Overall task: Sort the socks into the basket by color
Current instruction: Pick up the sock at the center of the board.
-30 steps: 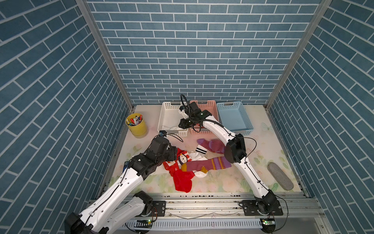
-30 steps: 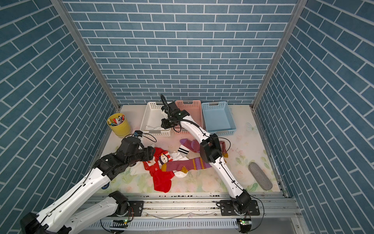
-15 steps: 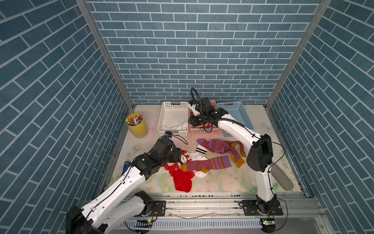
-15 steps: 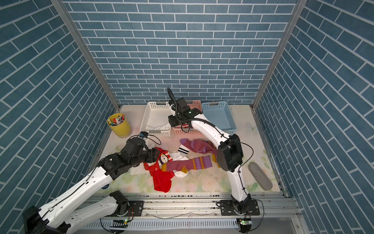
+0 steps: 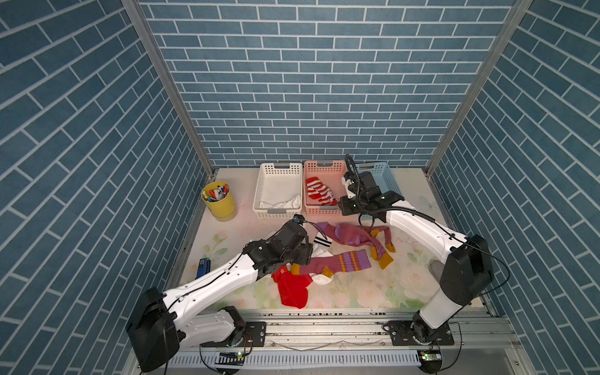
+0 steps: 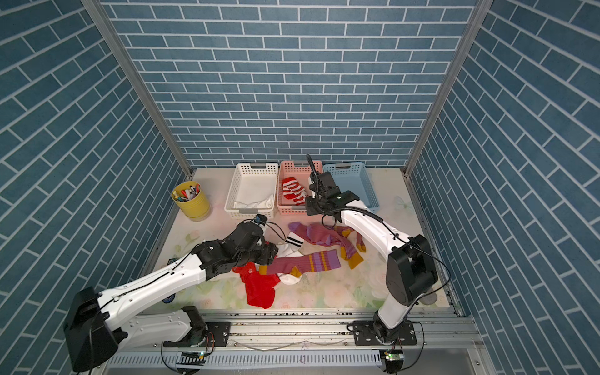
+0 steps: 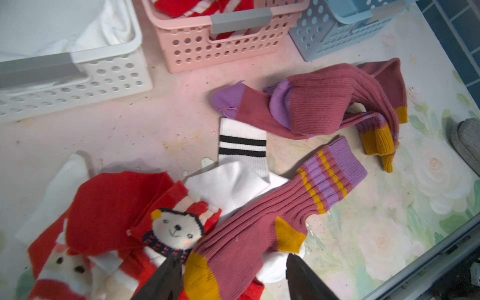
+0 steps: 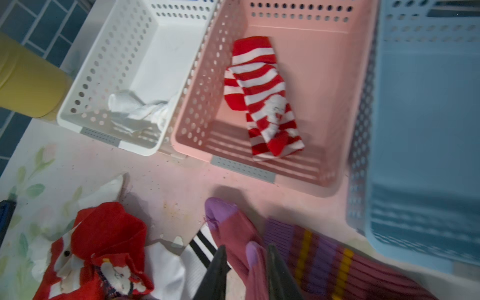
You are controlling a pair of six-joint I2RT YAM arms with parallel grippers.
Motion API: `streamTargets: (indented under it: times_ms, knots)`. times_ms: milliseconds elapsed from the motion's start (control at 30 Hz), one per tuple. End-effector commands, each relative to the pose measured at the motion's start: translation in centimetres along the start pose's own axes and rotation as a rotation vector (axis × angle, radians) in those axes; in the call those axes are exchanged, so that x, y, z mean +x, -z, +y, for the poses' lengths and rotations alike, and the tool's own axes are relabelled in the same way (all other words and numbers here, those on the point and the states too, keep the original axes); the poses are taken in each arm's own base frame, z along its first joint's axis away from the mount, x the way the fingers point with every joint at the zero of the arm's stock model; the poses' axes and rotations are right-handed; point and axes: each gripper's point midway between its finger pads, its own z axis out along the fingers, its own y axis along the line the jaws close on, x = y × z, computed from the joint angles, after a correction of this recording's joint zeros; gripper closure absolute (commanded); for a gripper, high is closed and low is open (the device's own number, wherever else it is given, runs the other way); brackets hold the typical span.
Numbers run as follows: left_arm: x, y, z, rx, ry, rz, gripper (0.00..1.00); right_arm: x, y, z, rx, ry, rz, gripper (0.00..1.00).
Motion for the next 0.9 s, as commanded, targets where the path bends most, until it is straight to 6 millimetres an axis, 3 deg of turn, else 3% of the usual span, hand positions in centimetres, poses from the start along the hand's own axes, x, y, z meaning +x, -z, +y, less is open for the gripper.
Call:
streamTargets:
  times_ms: [0, 300, 600, 867]
  knots:
    - [-2.3, -0.7, -2.4, 0.035, -0.020, -0.046, 0.29, -1.1, 3.3, -2.6, 0.060, -0.084, -0.098, 0.71]
    - [-5.2, -5.1, -6.8, 0.087, -0.071, -0.019, 0.25, 2.6, 7.8, -7.9, 0.190, -0.152, -0.103, 0.62]
    - [-6.6, -9.6, -11.3, 0.161, -0.140, 0.026, 0.23, 5.4, 10.7, -11.4, 0.267, -0.213, -0.106, 0.53]
    - [-6.8, -12.8, -12.2, 0.130, -0.174, 0.073, 0.23, 6.9, 12.1, -13.2, 0.297, -0.255, -0.108, 0.51]
